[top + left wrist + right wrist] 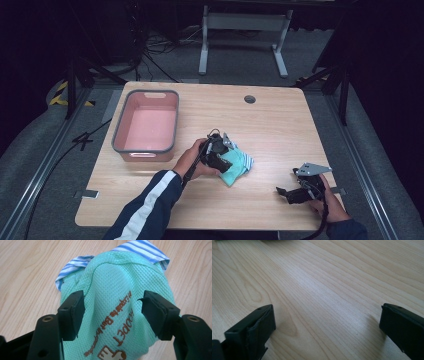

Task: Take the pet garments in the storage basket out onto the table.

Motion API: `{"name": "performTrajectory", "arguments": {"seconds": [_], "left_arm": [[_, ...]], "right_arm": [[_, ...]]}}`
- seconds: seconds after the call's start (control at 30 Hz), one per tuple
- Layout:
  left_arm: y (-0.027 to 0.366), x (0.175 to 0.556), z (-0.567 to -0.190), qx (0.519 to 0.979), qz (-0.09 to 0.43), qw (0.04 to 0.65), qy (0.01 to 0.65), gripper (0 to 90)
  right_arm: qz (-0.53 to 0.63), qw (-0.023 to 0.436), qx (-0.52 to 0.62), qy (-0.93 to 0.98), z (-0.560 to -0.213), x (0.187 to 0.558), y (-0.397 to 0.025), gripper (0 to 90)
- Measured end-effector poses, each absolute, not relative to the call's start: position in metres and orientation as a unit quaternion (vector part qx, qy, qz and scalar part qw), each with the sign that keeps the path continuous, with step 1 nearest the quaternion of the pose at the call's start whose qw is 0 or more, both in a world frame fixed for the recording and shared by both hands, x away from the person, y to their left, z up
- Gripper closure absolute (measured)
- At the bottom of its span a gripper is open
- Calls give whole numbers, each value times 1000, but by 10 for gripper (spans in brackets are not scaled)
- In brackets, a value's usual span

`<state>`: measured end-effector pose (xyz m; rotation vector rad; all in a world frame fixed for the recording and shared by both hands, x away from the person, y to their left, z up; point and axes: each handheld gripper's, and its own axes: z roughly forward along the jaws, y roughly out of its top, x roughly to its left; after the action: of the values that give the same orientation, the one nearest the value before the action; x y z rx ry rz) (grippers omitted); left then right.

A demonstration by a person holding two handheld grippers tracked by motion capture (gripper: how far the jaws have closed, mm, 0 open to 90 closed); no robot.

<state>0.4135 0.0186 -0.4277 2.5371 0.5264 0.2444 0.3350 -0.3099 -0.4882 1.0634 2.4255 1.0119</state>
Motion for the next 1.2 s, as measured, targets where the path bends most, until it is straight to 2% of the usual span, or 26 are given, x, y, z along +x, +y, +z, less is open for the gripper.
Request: {"name": "performTrajectory", "arguments": {"seconds": [0.37,1.2], "left_arm": [[26,404,-412,941,103,268,177,297],[62,379,-395,947,126,256,150,250]], "right_arm": [[353,153,371,845,-488,335,-310,6],[353,153,371,845,-488,335,-310,6]]}}
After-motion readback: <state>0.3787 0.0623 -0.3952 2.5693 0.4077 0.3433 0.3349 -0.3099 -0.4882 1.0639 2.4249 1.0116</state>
